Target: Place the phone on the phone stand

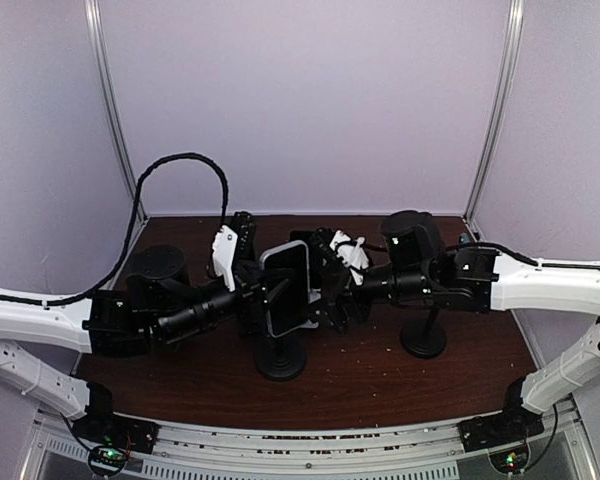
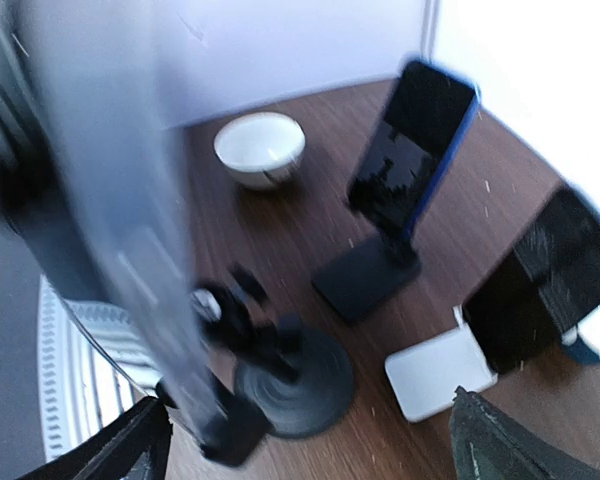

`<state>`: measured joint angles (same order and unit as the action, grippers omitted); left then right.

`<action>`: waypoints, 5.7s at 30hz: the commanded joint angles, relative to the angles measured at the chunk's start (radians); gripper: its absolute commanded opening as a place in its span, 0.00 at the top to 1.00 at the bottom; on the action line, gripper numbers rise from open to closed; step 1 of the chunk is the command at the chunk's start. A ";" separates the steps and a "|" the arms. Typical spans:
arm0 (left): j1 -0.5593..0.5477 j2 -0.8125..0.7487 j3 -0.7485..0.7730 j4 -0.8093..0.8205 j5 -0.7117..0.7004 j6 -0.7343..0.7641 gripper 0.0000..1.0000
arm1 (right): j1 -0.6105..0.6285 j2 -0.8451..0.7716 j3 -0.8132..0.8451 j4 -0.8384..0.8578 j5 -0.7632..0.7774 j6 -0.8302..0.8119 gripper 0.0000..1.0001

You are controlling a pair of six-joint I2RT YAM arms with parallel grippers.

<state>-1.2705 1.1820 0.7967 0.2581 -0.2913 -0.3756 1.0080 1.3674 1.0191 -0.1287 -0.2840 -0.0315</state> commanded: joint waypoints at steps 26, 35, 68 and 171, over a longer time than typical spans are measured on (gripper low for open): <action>0.048 0.028 -0.159 -0.415 0.048 0.217 1.00 | -0.065 0.214 0.329 -0.275 -0.506 -0.391 0.30; 0.054 0.034 -0.178 -0.339 0.095 0.243 1.00 | -0.076 0.296 0.448 -0.299 -0.590 -0.475 0.48; 0.080 -0.093 -0.188 -0.208 0.120 0.327 0.40 | -0.106 0.403 0.583 -0.619 -0.520 -0.799 1.00; 0.327 0.071 -0.323 0.444 0.745 0.429 1.00 | -0.150 0.490 0.334 -0.472 -0.126 -0.623 1.00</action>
<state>-0.9123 1.2373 0.4419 0.6102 0.3069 0.0326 0.9112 1.6894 1.4925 -0.5369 -0.6945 -0.6453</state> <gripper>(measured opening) 0.240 0.160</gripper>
